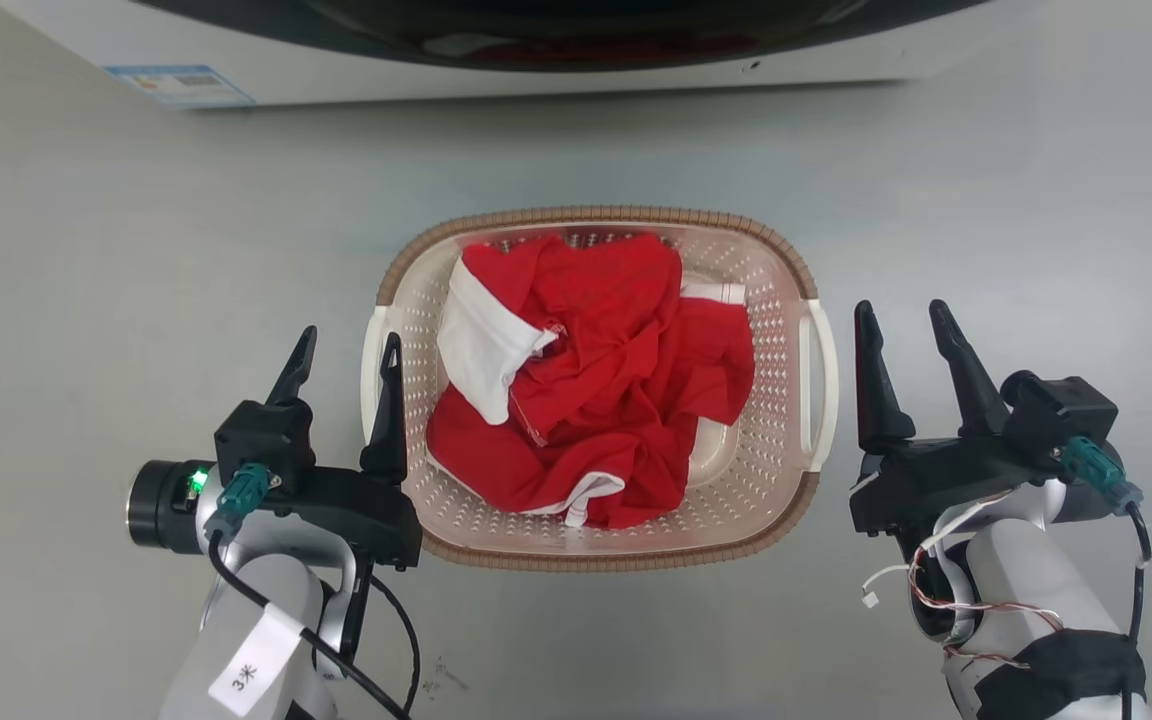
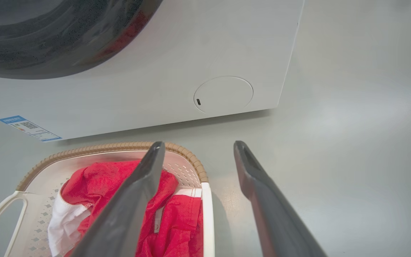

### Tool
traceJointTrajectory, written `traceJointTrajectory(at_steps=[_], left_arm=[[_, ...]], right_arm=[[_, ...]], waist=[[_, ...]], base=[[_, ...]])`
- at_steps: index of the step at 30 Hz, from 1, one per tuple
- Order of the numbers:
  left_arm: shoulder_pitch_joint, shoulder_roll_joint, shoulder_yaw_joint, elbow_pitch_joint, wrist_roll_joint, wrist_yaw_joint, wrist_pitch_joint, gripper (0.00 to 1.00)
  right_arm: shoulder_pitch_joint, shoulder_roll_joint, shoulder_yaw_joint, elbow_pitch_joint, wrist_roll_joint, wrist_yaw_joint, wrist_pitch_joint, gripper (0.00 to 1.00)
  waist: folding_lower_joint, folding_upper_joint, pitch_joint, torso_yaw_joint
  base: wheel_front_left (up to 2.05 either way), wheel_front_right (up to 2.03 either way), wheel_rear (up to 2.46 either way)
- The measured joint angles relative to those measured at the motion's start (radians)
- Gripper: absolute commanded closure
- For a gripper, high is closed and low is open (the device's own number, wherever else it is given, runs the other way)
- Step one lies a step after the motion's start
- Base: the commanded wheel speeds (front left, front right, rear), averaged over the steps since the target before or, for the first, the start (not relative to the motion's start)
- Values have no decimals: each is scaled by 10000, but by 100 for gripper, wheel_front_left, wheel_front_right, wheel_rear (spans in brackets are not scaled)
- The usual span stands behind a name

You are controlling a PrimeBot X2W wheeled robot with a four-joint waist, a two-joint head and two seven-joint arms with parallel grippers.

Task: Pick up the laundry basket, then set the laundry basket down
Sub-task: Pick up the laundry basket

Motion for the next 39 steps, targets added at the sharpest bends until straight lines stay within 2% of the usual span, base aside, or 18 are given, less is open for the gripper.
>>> traceJointTrajectory(at_steps=[14, 30, 39], left_arm=[[-747, -67, -171, 1521, 0, -171, -48, 0], [-1543, -79, -17, 3137, -247, -171, 128, 0], [-1825, -150, -155, 3751, -259, -274, 69, 0]], right_arm=[[-708, -6, 291, 1517, 4, 4, 0, 0], [-1613, -12, 1062, 2339, 418, 2, -2, 0], [-1640, -23, 1488, 2819, 759, -13, 0, 0]], waist=[[-1, -1, 1048, 50], [-1, -2, 2012, 2], [-2, -3, 2121, 58]], base=[[0, 0, 0], [0, 0, 0], [0, 0, 0]])
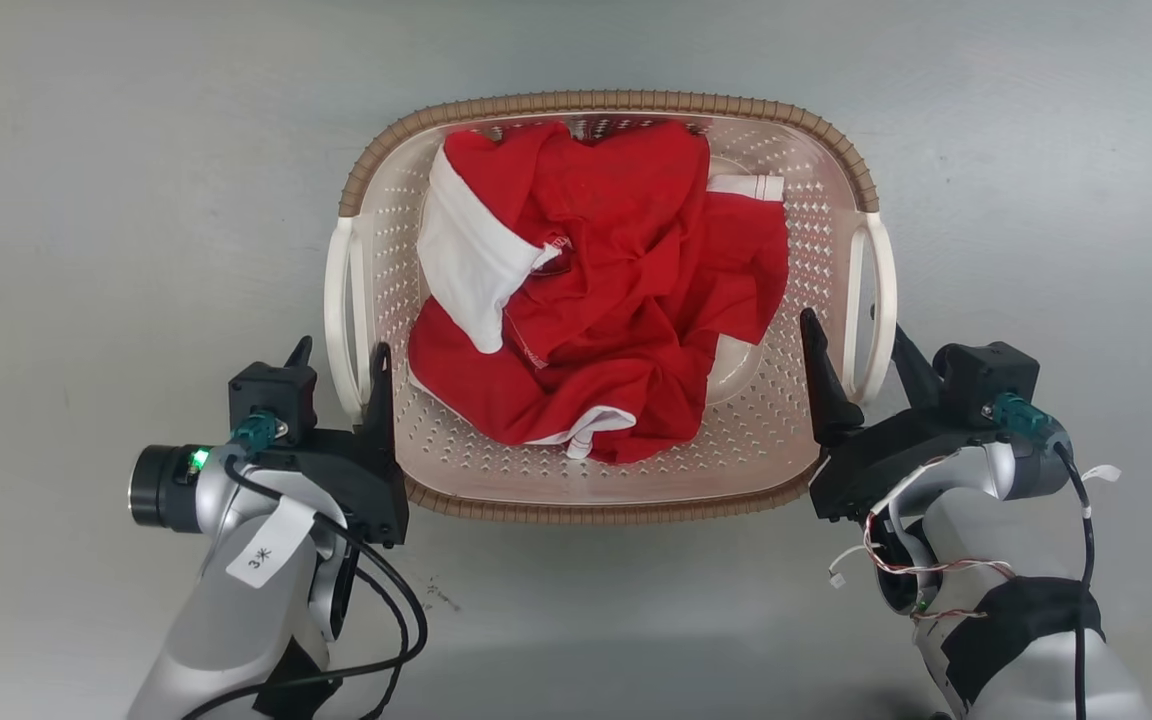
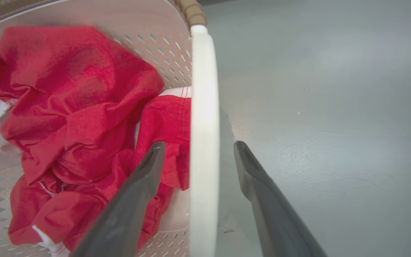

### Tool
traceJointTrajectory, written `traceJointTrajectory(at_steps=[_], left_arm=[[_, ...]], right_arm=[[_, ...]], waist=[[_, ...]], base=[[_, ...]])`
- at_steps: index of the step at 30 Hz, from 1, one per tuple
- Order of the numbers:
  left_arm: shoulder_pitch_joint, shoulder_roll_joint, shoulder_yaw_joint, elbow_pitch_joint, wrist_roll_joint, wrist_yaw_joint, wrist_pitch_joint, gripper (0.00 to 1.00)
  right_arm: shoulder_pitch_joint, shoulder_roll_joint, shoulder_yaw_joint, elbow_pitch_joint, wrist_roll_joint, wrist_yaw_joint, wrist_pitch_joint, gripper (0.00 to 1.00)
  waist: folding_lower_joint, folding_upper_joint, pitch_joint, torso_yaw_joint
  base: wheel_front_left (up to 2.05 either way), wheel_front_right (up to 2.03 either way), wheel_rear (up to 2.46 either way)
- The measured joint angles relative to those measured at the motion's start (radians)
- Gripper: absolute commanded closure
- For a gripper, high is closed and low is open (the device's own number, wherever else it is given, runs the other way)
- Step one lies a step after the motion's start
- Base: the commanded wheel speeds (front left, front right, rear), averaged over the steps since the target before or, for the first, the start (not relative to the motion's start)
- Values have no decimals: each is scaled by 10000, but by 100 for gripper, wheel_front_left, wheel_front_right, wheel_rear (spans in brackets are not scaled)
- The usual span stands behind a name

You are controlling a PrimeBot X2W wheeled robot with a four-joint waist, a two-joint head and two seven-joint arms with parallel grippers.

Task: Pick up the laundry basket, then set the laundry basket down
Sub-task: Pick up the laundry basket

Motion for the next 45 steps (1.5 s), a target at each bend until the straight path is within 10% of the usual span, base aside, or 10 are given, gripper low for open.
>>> traceJointTrajectory(at_steps=[6, 13, 18, 20, 45], left_arm=[[-324, -65, -167, 370, 0, -155, -31, 0], [-679, -117, -433, 786, 0, -253, -31, 0], [-863, -144, -650, 1066, 0, -341, -29, 100], [-919, -171, -679, 1158, -52, -334, -36, 100], [-621, -184, -1172, 1950, -1429, -343, -130, 100]], right_arm=[[-351, -12, 347, 249, 226, -88, 0, 5], [-642, -58, 734, 449, 579, -251, -2, 36], [-804, -77, 1024, 593, 780, -290, -2, 73], [-805, -61, 1120, 660, 867, -376, -27, 100], [-640, -25, 2541, 1559, 2608, -692, -29, 100]], waist=[[0, 0, 41, 61], [0, 0, 126, 116], [0, 0, 189, 150], [0, 0, 202, 163], [0, 0, -1464, -59]], base=[[0, 0, 0], [0, 0, 0], [0, 0, 0], [0, 0, 0], [0, 0, 0]])
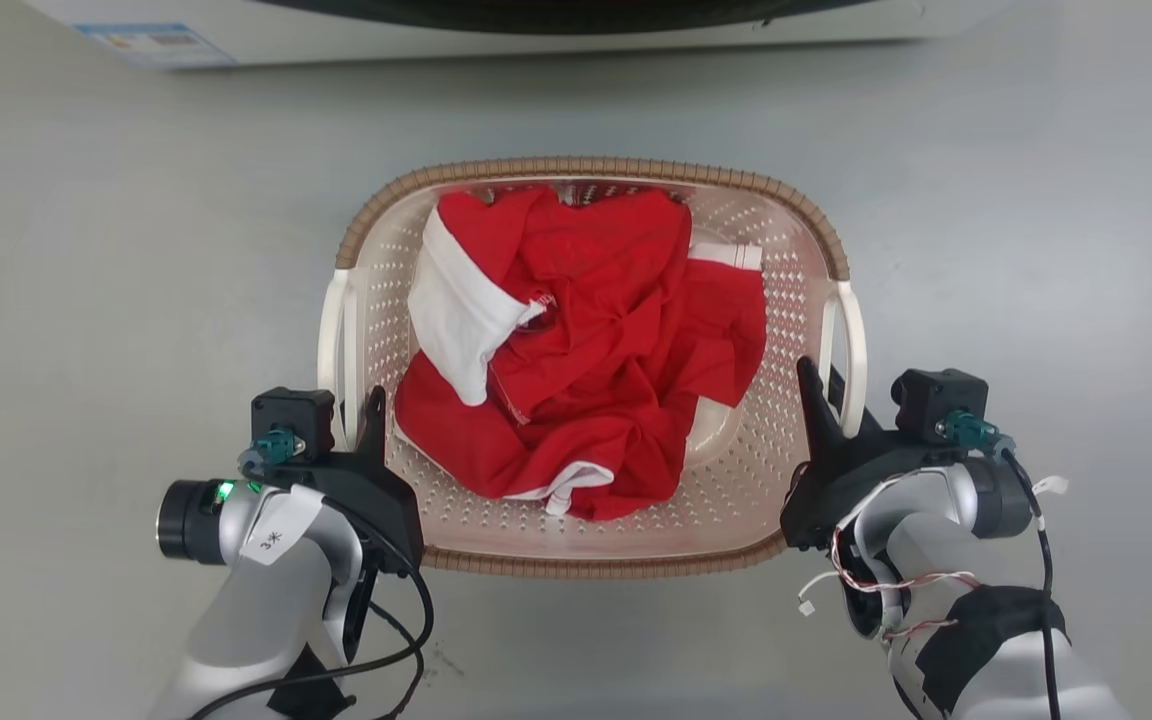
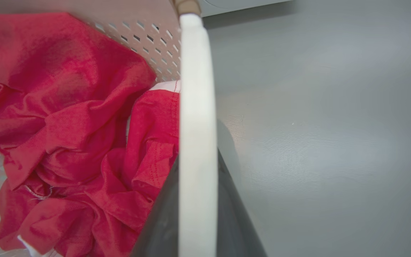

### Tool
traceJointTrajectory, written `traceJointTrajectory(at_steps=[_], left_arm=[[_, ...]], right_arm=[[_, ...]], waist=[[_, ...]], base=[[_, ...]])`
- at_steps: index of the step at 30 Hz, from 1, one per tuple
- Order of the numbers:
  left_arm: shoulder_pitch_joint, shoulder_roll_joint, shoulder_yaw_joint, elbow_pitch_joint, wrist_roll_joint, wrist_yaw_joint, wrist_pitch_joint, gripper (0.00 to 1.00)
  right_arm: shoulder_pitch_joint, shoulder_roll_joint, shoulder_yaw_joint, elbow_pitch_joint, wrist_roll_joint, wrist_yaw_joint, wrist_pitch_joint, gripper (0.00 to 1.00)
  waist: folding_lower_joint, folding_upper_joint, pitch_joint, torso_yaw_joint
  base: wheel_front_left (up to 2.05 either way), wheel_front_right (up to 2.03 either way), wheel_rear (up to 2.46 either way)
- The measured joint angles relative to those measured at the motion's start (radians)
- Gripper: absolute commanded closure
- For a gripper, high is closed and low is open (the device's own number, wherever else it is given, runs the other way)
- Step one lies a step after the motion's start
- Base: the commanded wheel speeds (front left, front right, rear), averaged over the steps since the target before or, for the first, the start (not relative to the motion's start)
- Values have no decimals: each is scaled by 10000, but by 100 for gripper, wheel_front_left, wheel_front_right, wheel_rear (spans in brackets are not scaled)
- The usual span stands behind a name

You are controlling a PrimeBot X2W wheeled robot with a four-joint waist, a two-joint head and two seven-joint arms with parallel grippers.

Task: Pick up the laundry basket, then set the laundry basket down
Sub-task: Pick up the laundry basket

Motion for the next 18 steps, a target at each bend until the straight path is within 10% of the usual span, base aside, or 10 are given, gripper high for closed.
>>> traceJointTrajectory(at_steps=[18], left_arm=[[1034, 10, -612, 694, -865, -163, 380, 100]], right_arm=[[955, 17, 1452, 447, 1574, -88, 546, 100]], waist=[[-2, -1, -2676, -42]], base=[[0, 0, 0]])
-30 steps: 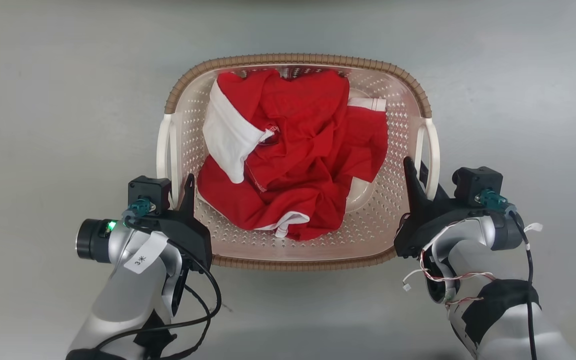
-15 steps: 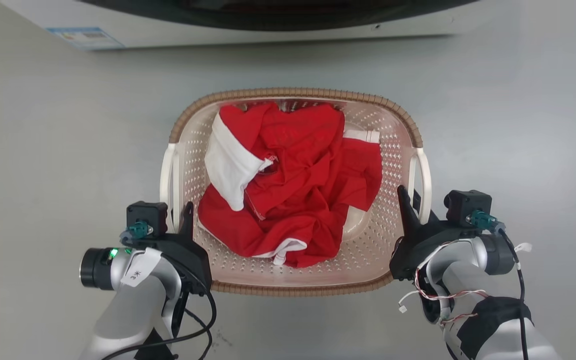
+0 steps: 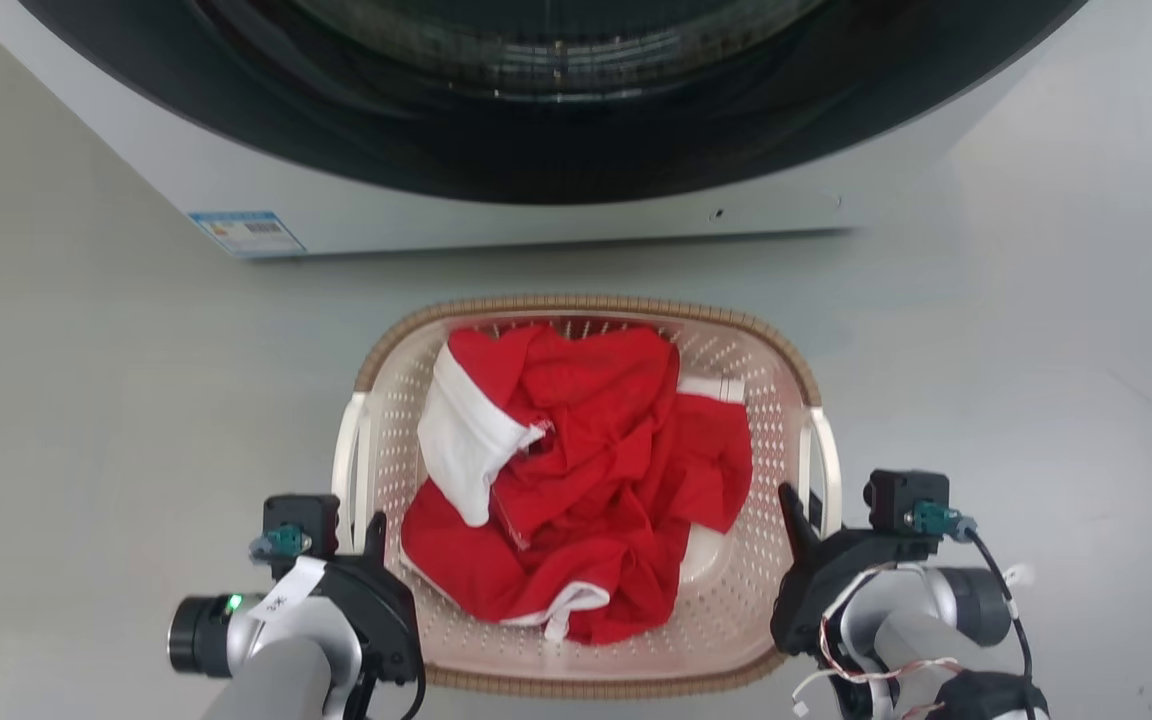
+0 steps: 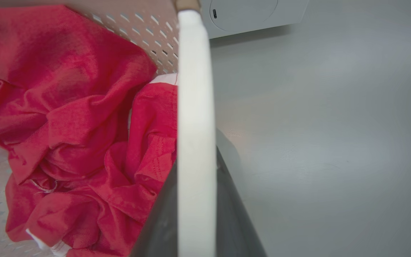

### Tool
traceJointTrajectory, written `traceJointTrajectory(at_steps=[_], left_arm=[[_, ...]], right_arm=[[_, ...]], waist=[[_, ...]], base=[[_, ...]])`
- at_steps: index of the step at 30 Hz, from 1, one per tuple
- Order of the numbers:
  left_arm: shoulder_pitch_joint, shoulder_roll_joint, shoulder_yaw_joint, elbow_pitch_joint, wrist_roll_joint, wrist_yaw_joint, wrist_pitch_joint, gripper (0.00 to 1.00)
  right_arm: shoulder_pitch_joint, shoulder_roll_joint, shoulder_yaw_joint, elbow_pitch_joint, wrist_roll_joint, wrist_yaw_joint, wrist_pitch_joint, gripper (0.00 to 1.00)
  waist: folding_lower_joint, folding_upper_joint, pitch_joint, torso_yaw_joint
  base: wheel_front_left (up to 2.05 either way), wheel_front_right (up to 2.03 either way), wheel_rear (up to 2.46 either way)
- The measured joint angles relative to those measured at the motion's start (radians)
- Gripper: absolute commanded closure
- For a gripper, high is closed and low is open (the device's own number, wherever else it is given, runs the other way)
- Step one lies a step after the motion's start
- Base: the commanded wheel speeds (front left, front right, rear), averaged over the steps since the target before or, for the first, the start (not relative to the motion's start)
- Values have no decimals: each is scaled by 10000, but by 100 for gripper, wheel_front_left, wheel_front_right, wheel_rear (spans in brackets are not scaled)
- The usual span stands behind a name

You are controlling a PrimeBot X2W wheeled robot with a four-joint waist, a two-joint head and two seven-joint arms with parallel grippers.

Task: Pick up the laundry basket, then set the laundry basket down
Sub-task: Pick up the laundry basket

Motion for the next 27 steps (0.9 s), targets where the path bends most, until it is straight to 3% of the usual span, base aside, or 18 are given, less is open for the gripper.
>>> traceJointTrajectory(at_steps=[27], left_arm=[[3070, 46, -1312, 426, -1269, -161, 1856, 100]], right_arm=[[2822, -2, 2011, 113, 2405, -320, 2366, 100]], waist=[[0, 0, -4003, -113]], base=[[0, 0, 0]])
